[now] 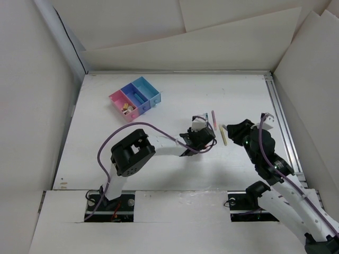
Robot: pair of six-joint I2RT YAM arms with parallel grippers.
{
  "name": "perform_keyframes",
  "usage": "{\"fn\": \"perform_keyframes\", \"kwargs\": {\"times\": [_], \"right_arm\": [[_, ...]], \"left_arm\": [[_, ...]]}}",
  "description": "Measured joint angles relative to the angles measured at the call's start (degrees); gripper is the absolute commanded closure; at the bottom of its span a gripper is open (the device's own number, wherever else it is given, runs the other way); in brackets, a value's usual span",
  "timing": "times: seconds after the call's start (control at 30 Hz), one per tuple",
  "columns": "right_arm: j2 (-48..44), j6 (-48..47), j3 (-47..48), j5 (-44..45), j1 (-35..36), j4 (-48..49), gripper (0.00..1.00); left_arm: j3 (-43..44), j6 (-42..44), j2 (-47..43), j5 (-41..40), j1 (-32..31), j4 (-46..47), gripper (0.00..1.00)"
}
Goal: Sort the stationery into containers
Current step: Pick up the pen from the center of the board.
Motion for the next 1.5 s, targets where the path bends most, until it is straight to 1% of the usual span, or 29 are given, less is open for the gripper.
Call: {"fn": "perform_keyframes", "kwargs": {"times": [0.13, 0.2, 0.33, 0.43, 0.5, 0.53, 0.57, 0.67, 0.73, 0.77, 0.8, 0.9, 1.0, 1.2, 1.23, 1.5], "right_arm": [[0.3, 0.0, 0.0, -0.2, 0.0, 0.0, 0.55], [0.9, 0.0, 0.0, -0.4, 0.0, 0.0, 0.55], [1.6, 0.0, -0.2, -0.8, 0.0, 0.0, 0.55], [1.6, 0.5, -0.3, -0.4, 0.0, -0.1, 0.55], [1.6, 0.9, -0.3, -0.2, 0.0, -0.1, 0.59], [1.6, 1.1, -0.4, -0.1, 0.0, -0.1, 0.59], [1.6, 1.3, -0.5, -0.1, 0.0, 0.0, 0.60], [1.6, 1.5, -1.3, -0.3, 0.0, 0.1, 0.60], [1.6, 1.7, -1.9, -0.4, 0.0, 0.1, 0.60], [1.6, 1.7, -2.1, -0.5, 0.0, 0.1, 0.60], [1.6, 1.8, -2.3, -0.5, 0.0, 0.0, 0.60], [1.5, 1.9, -2.6, -0.6, 0.0, 0.0, 0.59], [1.4, 2.0, -2.7, -0.7, 0.0, 0.0, 0.59], [-0.1, 2.1, -2.9, -0.8, 0.0, 0.0, 0.59], [-0.4, 2.1, -2.9, -0.8, 0.0, 0.0, 0.58], [-2.4, 2.1, -2.9, -1.5, 0.0, 0.0, 0.58]], "left_arm": [[1.6, -0.5, 1.0, 0.0, -0.4, -0.5, 0.73], [1.6, -1.0, 1.0, 0.0, -0.7, -0.5, 0.76], [0.5, -2.5, 0.7, -0.2, -1.3, 1.0, 0.76], [-2.4, -4.1, -1.1, 0.0, -1.9, 2.7, 0.73], [-3.1, -5.0, -1.7, 0.1, -2.8, 2.9, 0.70], [-3.1, -5.6, -1.7, 0.3, -3.1, 3.3, 0.70], [-3.1, -6.3, -1.7, 0.5, -3.5, 3.5, 0.67], [-3.1, -7.6, -1.7, 1.0, -4.0, 4.2, 0.61], [-3.1, -8.4, -1.7, 1.3, -4.1, 4.9, 0.61], [-3.1, -8.7, -1.7, 1.4, -4.1, 5.2, 0.57], [-3.1, -8.9, -1.7, 1.4, -4.1, 5.3, 0.56], [-3.1, -9.8, -1.7, 1.5, -4.0, 5.8, 0.55], [-2.6, -10.0, -1.6, 1.5, -4.0, 5.6, 0.55], [2.2, -10.0, 0.5, -0.5, -4.0, 4.3, 0.57], [2.8, -10.0, 1.0, -0.9, -4.0, 4.0, 0.59], [6.2, -9.9, 4.8, -4.5, -4.0, 0.2, 0.64]]}}
